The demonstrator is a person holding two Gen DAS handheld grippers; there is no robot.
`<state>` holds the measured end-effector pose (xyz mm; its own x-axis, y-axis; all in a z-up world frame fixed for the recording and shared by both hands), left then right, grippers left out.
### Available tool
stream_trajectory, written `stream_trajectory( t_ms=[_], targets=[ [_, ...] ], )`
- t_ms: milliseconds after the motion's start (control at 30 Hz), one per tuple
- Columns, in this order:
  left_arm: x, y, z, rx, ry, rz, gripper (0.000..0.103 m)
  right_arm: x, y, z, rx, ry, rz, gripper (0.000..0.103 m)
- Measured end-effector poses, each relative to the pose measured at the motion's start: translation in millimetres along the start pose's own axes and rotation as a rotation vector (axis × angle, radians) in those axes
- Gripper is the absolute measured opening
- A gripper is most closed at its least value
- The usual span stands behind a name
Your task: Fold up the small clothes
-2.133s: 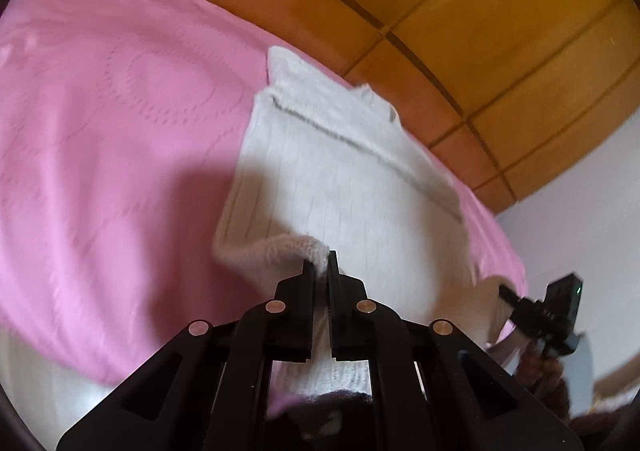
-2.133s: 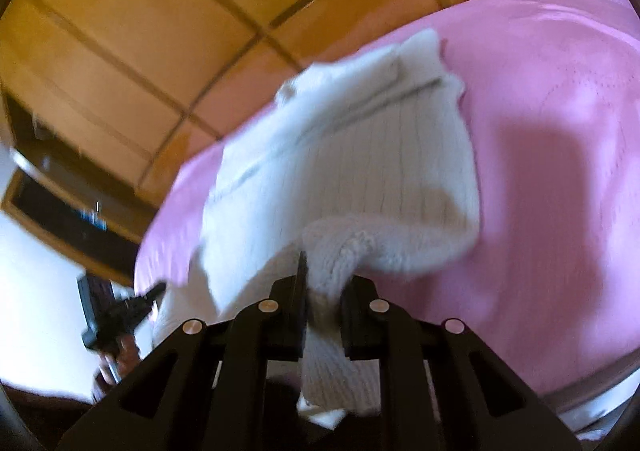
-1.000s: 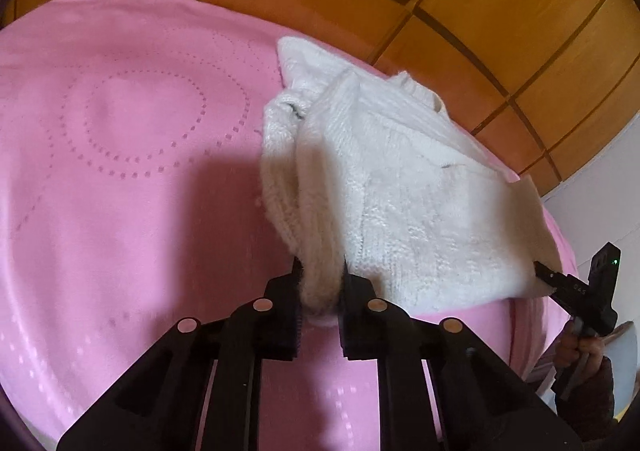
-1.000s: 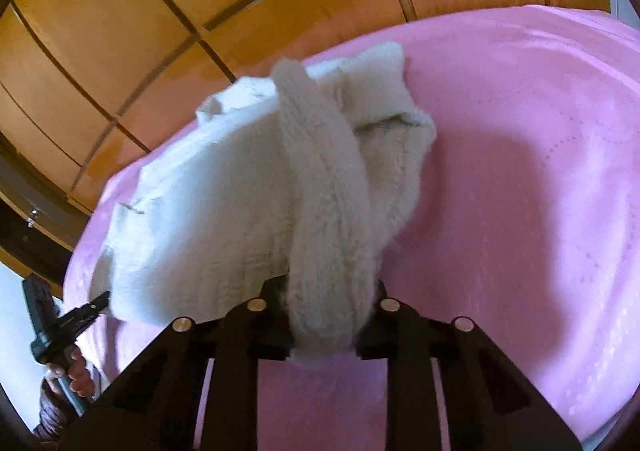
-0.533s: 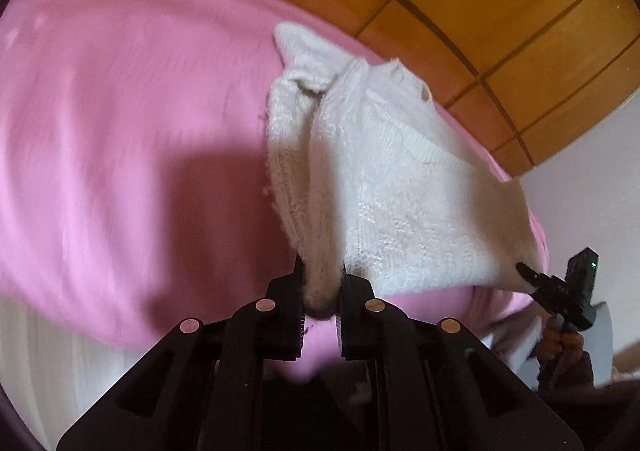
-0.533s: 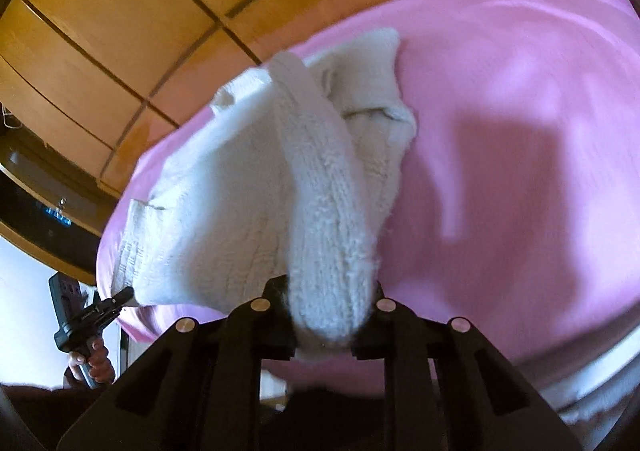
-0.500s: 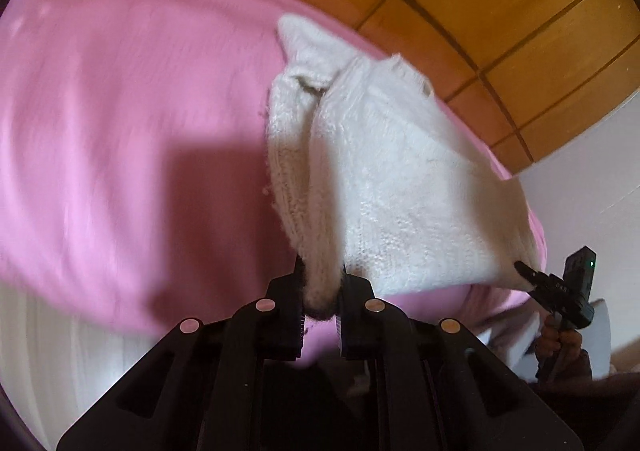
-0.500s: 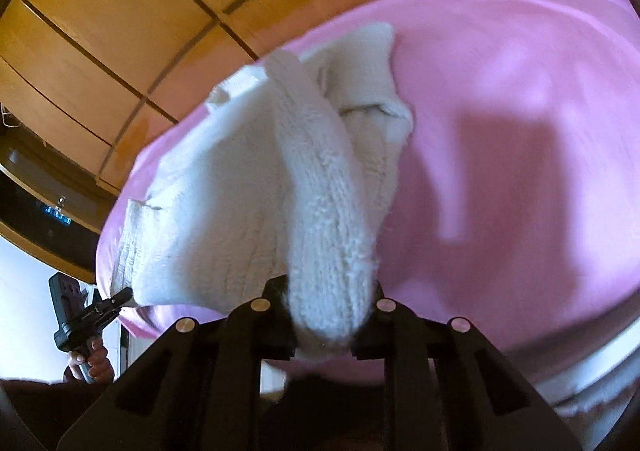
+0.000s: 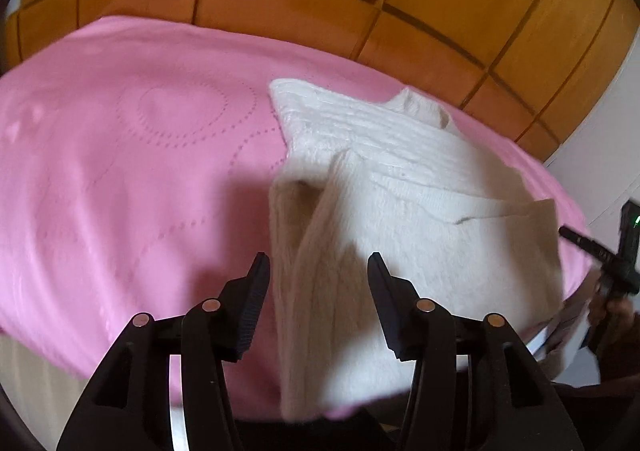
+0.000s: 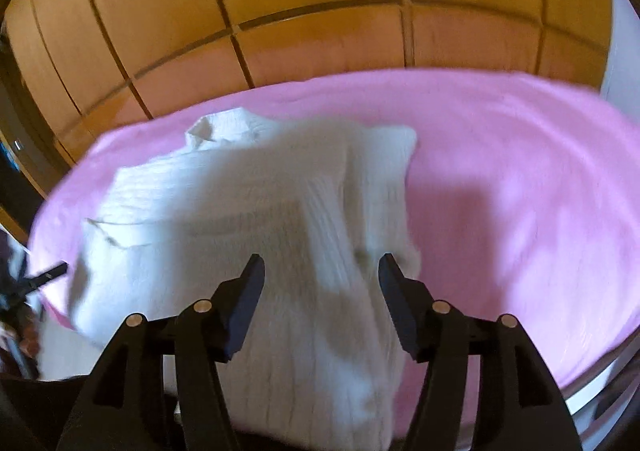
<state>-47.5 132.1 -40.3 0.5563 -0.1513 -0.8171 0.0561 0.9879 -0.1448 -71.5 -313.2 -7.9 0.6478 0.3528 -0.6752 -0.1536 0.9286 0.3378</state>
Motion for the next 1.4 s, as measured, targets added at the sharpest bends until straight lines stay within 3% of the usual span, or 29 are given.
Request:
stream_trajectory(
  t_ms=[33,100,133,167,200,233,267,467,667,800,933,1000,1100,1200,1233,1267,1300,1333,1400],
  targets=[
    [2,0,-2,0.009,0.000,-0.006,0.049,9,1,1,-0.017,0.017,-0.012,0.056],
    [14,-6,2,0.022,0.006,-0.012,0.049,26,1,1,-0.035,0.060,-0.030,0.035],
    [16,-6,2,0.028,0.016,-0.013,0.042,31,-1,-1,-0.042,0.081,-0.033,0.016],
    [19,-8,1,0.035,0.026,-0.014,0.028,34,-3,-2,-0.046,0.094,-0.043,0.008],
    [21,-9,2,0.045,0.029,-0.007,0.014,34,-4,-4,-0.045,0.094,-0.046,0.008],
    [18,-9,2,0.053,0.007,0.004,0.006,29,-4,-5,-0.042,0.087,-0.033,0.007],
    [12,-10,3,0.057,-0.021,0.000,0.006,24,-4,-5,-0.043,0.080,-0.025,0.007],
    [-25,-5,7,0.040,-0.101,-0.007,0.005,-24,8,10,-0.028,-0.010,0.066,0.006],
    [-34,-11,51,0.000,-0.173,-0.023,0.005,-35,9,62,-0.010,-0.120,0.111,0.006],
    [-12,-12,102,-0.036,-0.193,-0.030,0.004,-11,0,109,-0.019,-0.160,0.078,0.006],
    [34,-12,140,-0.079,-0.150,0.007,0.004,33,-28,139,0.050,-0.149,0.015,0.006],
    [59,-14,150,-0.092,-0.107,0.031,0.004,55,-45,141,0.093,-0.120,-0.010,0.006],
    [104,-20,153,-0.058,-0.015,0.124,0.004,103,-71,130,0.149,-0.025,-0.074,0.006],
    [114,-22,151,-0.045,0.008,0.168,0.005,125,-83,115,0.187,0.023,-0.078,0.008],
    [107,-21,151,-0.050,-0.008,0.173,0.014,124,-85,113,0.190,0.016,-0.080,0.017],
    [100,-20,152,-0.053,-0.026,0.186,0.022,119,-86,113,0.194,-0.002,-0.090,0.041],
    [87,-19,153,-0.056,-0.059,0.198,0.035,112,-85,114,0.196,-0.025,-0.099,0.048],
    [78,-18,154,-0.058,-0.090,0.187,0.041,100,-82,117,0.184,-0.065,-0.107,0.050],
    [55,-27,154,-0.038,-0.149,0.114,0.041,84,-68,119,0.155,-0.111,-0.089,0.050]
  ],
)
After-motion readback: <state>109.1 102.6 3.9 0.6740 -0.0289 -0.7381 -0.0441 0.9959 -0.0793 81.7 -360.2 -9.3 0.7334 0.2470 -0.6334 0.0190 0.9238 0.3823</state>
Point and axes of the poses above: each gripper's, at about its wrist camera, not at the fingertips, and x roughly the way its jaws point, y to its left, z to its top, the point moved 5 cm from there along x, roughly the way its jaws point, and after that the axes turned 13 degrees about z, right-handed, at the moved point
